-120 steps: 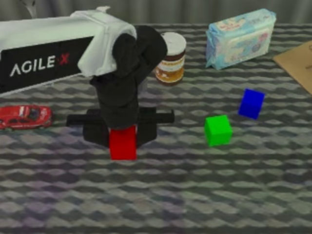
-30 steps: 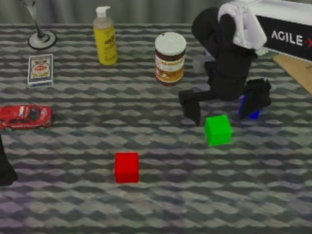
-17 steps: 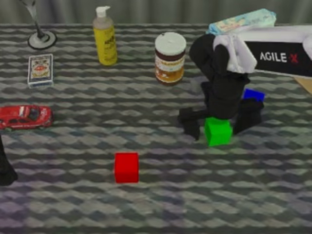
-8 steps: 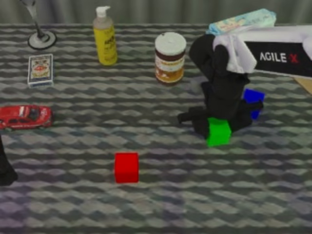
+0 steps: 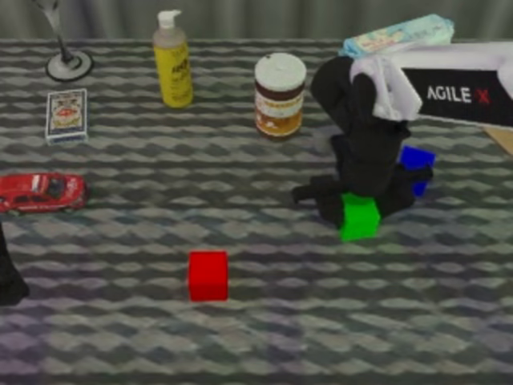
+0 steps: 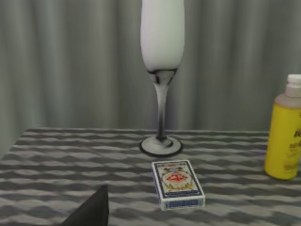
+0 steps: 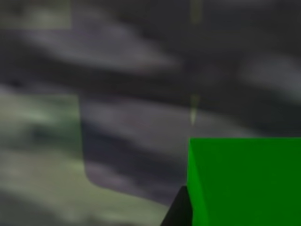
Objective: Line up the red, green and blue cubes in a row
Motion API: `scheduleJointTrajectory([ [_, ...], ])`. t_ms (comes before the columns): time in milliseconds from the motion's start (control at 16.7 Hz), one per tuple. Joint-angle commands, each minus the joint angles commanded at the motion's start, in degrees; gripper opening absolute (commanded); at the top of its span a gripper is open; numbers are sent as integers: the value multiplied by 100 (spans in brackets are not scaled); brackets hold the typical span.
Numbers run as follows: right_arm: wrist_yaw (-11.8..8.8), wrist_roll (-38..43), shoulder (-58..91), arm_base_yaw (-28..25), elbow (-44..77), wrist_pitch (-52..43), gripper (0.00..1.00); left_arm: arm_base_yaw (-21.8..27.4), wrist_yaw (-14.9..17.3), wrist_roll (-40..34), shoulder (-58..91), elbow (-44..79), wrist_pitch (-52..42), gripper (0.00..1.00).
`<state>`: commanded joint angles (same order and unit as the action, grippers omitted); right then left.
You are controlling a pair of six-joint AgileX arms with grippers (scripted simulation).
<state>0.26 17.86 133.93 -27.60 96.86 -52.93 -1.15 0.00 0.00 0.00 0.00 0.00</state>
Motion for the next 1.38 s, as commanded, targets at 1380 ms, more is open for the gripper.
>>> scheduleJointTrajectory([
  [1380, 25, 1977, -652, -1230, 850, -1547, 0, 0, 0, 0, 0, 0, 0, 100],
])
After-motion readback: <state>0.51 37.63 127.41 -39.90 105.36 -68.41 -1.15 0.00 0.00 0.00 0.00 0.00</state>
